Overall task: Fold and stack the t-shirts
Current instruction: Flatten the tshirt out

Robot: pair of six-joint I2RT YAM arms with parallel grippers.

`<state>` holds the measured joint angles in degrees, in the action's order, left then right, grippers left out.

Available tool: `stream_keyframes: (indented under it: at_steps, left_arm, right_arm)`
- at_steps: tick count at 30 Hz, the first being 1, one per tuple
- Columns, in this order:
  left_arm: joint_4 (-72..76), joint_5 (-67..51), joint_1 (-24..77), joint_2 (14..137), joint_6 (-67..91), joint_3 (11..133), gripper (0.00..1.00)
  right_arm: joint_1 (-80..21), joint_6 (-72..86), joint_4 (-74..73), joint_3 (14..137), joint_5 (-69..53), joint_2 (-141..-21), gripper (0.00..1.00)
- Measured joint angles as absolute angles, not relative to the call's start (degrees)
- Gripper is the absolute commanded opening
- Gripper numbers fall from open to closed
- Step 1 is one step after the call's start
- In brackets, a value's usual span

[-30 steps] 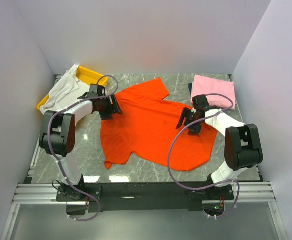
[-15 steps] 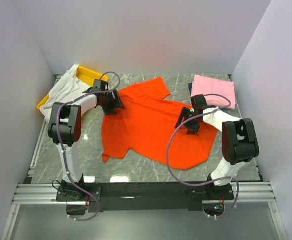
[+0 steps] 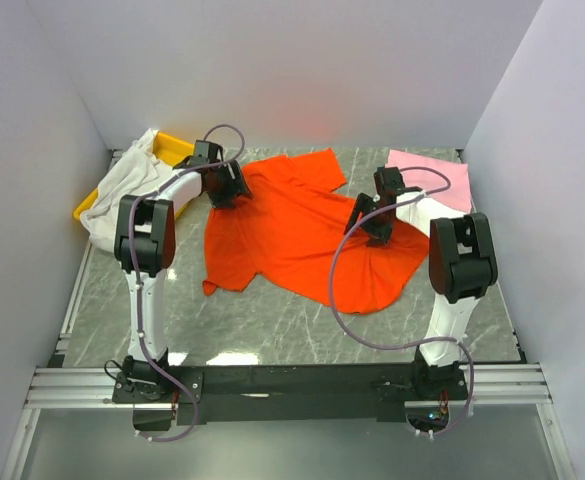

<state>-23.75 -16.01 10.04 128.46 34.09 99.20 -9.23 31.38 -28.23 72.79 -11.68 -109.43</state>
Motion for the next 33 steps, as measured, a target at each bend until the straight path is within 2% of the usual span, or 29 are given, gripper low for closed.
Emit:
stream_keyframes:
  at_steps: [6,10,16,21,26,33]
  left_arm:
    - [-24.7,-15.0,10.1,128.9,33.8,100.7,0.74]
    - [-24.8,-14.7,10.1,127.9,34.0,100.9,0.74]
    - [-24.0,-15.3,10.3,122.4,34.8,100.9,0.74]
    - [-21.6,-16.0,11.2,119.3,35.4,99.1,0.74]
    - [-20.9,-16.7,12.3,119.1,35.7,96.0,0.74]
    - [-20.2,-17.9,13.1,119.5,36.4,94.2,0.74]
  right_arm:
    - [-9.2,30.4,-31.1,74.5,-11.4,-108.9,0.79]
    - [-9.2,30.2,-33.8,72.2,-10.3,-102.5,0.78]
    - [-9.3,30.9,-37.5,61.8,-8.1,-84.6,0.78]
    - [-10.7,34.2,-40.5,48.6,-7.2,-74.5,0.77]
    - [-11.8,38.2,-42.8,39.8,-7.6,-68.9,0.73]
    - [-12.1,41.1,-39.7,35.5,-8.4,-70.0,0.64]
